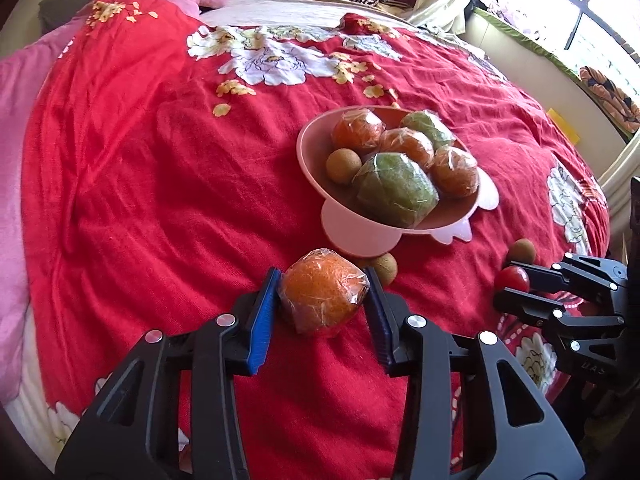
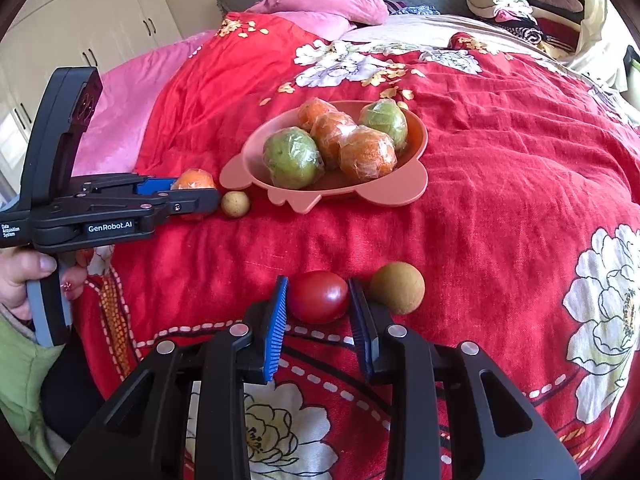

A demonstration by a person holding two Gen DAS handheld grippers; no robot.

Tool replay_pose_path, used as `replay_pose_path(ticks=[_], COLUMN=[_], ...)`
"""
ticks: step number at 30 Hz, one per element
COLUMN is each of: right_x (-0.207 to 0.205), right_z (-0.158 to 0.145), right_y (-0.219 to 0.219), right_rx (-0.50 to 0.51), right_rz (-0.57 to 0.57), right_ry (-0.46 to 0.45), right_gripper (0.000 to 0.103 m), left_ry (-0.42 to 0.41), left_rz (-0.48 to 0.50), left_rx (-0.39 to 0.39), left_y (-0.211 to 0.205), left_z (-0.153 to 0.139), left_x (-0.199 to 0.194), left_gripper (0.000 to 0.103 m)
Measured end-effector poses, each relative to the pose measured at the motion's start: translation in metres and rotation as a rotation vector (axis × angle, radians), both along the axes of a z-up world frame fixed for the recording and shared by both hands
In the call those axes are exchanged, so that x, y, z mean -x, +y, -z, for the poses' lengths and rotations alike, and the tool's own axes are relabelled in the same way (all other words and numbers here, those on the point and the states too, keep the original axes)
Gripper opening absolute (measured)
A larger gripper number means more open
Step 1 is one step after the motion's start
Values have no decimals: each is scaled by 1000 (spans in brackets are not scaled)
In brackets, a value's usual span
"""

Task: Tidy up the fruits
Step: 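Close left tool on the wrapped orange while right tool closes on the red tomato, then carry the wrapped orange and red tomato over the pink bowl with both tools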

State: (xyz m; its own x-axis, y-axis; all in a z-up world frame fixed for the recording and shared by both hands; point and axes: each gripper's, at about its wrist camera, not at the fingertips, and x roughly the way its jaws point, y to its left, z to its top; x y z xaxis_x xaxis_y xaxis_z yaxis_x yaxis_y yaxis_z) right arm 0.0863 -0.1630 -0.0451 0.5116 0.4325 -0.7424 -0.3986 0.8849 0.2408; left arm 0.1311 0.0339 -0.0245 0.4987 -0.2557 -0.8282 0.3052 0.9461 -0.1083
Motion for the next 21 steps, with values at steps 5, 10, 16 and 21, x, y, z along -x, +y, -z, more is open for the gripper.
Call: replay_pose_path(ticks=[5, 10, 16, 21], right_x=[5, 2, -1, -7], right_z=[-11, -25, -37, -47], right_y=[-4, -8, -10, -9], right_rx=[-33, -56, -68, -77], right_rz=[-7, -3, 0, -2], right_ry=[-12, -38, -67, -90], right_gripper=[28, 28, 28, 28], left_ry=[-25, -46, -65, -69], left_rz=[-6, 4, 13, 20], left_rx=[8, -3, -15, -20], left_y=[0, -6, -15, -21], left_z=[-17, -31, -43, -47], left_x=[6, 5, -2, -10], left_gripper=[33, 33, 33, 33])
